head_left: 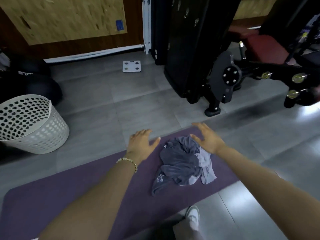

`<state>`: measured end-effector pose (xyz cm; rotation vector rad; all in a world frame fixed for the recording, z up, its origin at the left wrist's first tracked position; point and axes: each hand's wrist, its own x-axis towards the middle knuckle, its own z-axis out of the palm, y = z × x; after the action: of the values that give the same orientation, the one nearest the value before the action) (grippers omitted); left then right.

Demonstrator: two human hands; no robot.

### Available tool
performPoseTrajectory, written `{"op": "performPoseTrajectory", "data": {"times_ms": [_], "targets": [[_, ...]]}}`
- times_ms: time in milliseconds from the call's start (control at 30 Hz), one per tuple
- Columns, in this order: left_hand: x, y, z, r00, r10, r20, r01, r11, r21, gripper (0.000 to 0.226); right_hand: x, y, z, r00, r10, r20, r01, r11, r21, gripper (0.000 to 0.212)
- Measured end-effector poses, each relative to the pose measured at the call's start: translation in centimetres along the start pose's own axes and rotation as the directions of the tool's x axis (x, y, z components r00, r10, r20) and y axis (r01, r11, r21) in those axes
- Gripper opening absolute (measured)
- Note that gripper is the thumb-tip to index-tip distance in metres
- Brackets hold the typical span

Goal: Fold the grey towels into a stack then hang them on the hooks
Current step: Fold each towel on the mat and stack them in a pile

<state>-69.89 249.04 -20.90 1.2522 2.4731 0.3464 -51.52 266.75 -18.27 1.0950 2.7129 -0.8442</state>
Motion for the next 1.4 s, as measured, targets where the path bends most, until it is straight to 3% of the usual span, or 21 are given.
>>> {"op": "performPoseTrajectory", "data": {"times_ms": [200, 533, 667, 767, 833, 900, 967, 1067, 1167, 1267, 1400], "targets": [[10.8, -1.4, 12.0, 0.996, 0.065, 0.054, -0.067, 0.996, 0.05, 0.06, 10.4, 11.3, 9.6, 0.992, 0.105, 0.069, -0.105, 0.994, -0.004, 0.055], [19.7, -11.5, 37.5, 0.992, 0.06, 0.111, -0.073, 0.991, 0.114, 0.062, 21.5, 25.6, 32.6, 0.99, 0.119, 0.078, -0.117, 0.992, -0.037, 0.062], [21.0, -14.5, 44.2, 0.995, 0.027, 0.094, -0.024, 0.999, -0.035, 0.063, 24.2, 29.3, 37.1, 0.982, 0.17, 0.081, -0.15, 0.966, -0.209, 0.064], [21.6, -15.7, 47.7, 0.988, -0.054, 0.146, 0.101, 0.937, -0.336, 0.064, 25.3, 30.3, 38.8, 0.958, 0.262, 0.116, -0.237, 0.952, -0.195, 0.051], [21.6, -15.9, 49.1, 0.975, -0.096, 0.201, 0.191, 0.824, -0.533, 0.067, 25.2, 30.3, 39.7, 0.952, 0.237, 0.193, -0.229, 0.971, -0.065, 0.025], [21.2, -15.9, 49.8, 0.976, -0.094, 0.195, 0.197, 0.757, -0.623, 0.061, 25.0, 29.4, 40.4, 0.968, 0.144, 0.207, -0.164, 0.983, 0.085, 0.043], [20.6, -15.7, 49.5, 0.988, -0.058, 0.144, 0.142, 0.705, -0.695, 0.05, 24.6, 27.6, 40.2, 0.983, 0.047, 0.178, -0.097, 0.955, 0.279, 0.04], [19.7, -15.2, 47.5, 0.998, 0.053, 0.037, -0.012, 0.712, -0.702, 0.04, 23.7, 23.1, 38.9, 0.966, -0.13, 0.226, 0.047, 0.939, 0.34, 0.035], [19.0, -14.5, 44.1, 0.994, 0.103, -0.029, -0.095, 0.721, -0.687, 0.04, 23.0, 18.5, 37.0, 0.935, -0.289, 0.207, 0.198, 0.907, 0.371, 0.01], [17.2, -14.3, 40.4, 0.98, 0.147, -0.135, -0.199, 0.674, -0.712, 0.052, 21.5, 14.7, 34.4, 0.927, -0.356, 0.122, 0.27, 0.855, 0.444, 0.007], [13.6, -14.7, 36.2, 0.948, 0.206, -0.241, -0.317, 0.613, -0.724, 0.05, 18.8, 10.0, 31.7, 0.926, -0.374, 0.049, 0.282, 0.774, 0.567, 0.021]]}}
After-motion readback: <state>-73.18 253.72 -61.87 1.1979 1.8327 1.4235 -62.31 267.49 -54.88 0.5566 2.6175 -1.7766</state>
